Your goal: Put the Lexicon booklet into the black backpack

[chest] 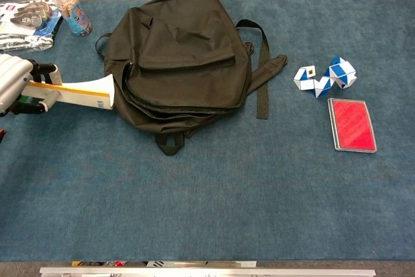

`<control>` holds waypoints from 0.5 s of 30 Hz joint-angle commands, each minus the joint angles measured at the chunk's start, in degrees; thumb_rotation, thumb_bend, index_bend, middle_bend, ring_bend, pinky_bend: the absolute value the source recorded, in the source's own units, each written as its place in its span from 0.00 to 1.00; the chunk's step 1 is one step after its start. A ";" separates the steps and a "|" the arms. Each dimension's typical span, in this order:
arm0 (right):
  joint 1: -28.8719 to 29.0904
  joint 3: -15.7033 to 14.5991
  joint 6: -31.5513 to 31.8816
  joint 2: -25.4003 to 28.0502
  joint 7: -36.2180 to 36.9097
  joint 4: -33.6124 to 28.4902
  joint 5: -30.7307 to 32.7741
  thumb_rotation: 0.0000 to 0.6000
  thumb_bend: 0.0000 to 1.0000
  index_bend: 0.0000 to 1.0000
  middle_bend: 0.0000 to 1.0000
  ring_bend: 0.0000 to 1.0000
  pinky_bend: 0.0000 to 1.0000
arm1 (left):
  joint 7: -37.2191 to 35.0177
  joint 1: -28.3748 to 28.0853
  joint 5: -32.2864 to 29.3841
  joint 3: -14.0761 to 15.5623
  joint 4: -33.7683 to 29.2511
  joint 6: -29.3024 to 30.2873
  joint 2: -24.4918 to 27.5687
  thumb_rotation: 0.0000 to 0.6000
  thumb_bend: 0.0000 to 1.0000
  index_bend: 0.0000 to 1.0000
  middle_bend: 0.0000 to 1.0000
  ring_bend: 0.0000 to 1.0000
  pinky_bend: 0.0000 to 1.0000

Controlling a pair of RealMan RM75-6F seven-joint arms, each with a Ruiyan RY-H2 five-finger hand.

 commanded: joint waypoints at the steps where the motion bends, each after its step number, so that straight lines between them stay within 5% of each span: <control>1: 1.84 -0.59 -2.77 1.38 -0.40 -2.73 -1.47 1.00 0.08 0.25 0.31 0.25 0.35 | -0.55 0.81 2.12 0.58 -2.43 2.87 2.21 1.00 0.42 0.65 0.61 0.52 0.54; 15: 13.29 0.20 -19.80 -1.72 -7.36 -12.31 -1.00 1.00 0.00 0.25 0.32 0.25 0.36 | -3.72 3.29 10.24 2.32 -8.36 13.42 8.04 1.00 0.42 0.65 0.61 0.52 0.54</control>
